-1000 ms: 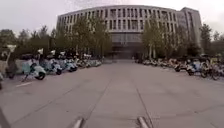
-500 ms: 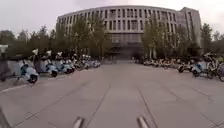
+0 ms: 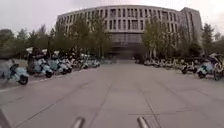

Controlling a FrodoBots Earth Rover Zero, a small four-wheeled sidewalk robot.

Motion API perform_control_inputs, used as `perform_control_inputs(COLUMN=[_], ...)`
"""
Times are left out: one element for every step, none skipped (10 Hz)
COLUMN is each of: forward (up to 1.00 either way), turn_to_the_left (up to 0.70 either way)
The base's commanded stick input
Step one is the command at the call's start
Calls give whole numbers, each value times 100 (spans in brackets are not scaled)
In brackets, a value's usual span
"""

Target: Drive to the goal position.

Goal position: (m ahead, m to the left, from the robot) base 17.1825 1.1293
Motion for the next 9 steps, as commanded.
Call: perform_control_inputs(forward=[70, 70, 70, 70, 70, 70, 70, 70, 70], turn_to_the_left=[0, 0, 0, 0, 0, 0, 0, 0, 0])
